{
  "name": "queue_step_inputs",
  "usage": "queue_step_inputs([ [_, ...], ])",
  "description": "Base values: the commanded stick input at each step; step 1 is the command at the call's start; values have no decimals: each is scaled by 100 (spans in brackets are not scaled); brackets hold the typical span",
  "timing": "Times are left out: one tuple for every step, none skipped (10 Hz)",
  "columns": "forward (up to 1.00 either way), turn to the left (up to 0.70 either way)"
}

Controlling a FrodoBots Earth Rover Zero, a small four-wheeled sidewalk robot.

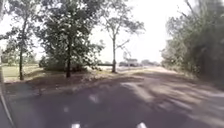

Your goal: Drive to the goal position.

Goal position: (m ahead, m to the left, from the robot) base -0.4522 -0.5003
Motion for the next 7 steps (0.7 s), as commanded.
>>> queue_step_inputs([
  [70, 0],
  [70, -3],
  [70, -10],
  [70, -17],
  [70, -24],
  [70, -31],
  [70, -35],
])
